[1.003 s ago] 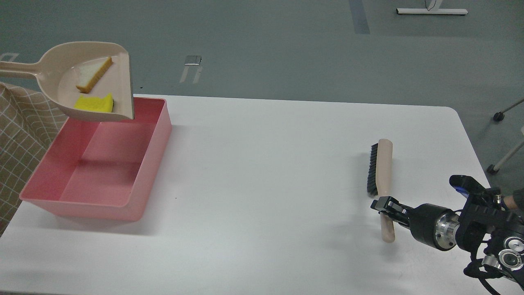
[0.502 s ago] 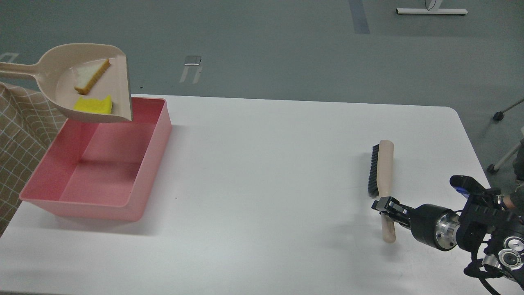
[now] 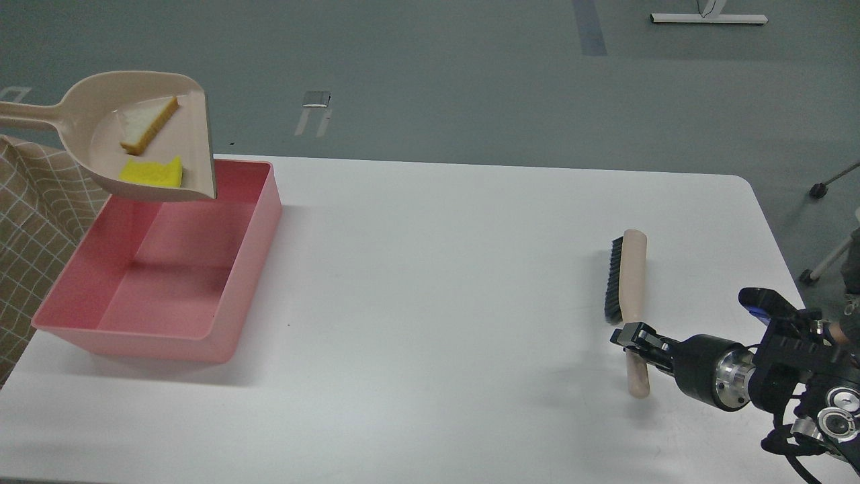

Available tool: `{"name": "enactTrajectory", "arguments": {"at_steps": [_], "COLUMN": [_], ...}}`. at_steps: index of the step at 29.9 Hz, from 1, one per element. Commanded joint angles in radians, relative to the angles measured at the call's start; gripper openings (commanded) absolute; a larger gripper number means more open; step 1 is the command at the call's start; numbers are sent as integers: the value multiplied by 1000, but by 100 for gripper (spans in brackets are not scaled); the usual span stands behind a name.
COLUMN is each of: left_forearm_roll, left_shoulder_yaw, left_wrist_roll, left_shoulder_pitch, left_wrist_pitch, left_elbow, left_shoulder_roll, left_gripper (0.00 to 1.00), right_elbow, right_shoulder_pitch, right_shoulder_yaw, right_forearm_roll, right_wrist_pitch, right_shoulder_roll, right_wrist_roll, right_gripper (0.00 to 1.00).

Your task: Sweep and dump garbage into bin

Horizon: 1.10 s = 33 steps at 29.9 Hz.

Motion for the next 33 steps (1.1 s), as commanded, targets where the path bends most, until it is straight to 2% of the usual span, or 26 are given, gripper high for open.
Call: {"name": "enactTrajectory", "arguments": {"at_steps": [1,33], "left_forearm_roll": [10,37], "left_shoulder_yaw": [2,-2], "left_wrist_roll": [0,0], "left_shoulder_pitch": [0,-5], "left_wrist_pitch": [19,56], "left_elbow": [0,-2], "left_shoulder_roll": [-9,-27], "left_gripper": [0,0], "right_elbow": [-1,-11], "right_shoulder_pitch": [0,1], "right_shoulder_yaw": [0,2], "right_forearm_roll": [0,0], "right_wrist_pitch": [0,0], "right_shoulder_roll": [0,5], "right_wrist_roll": [0,0], "right_gripper": [9,9]}}
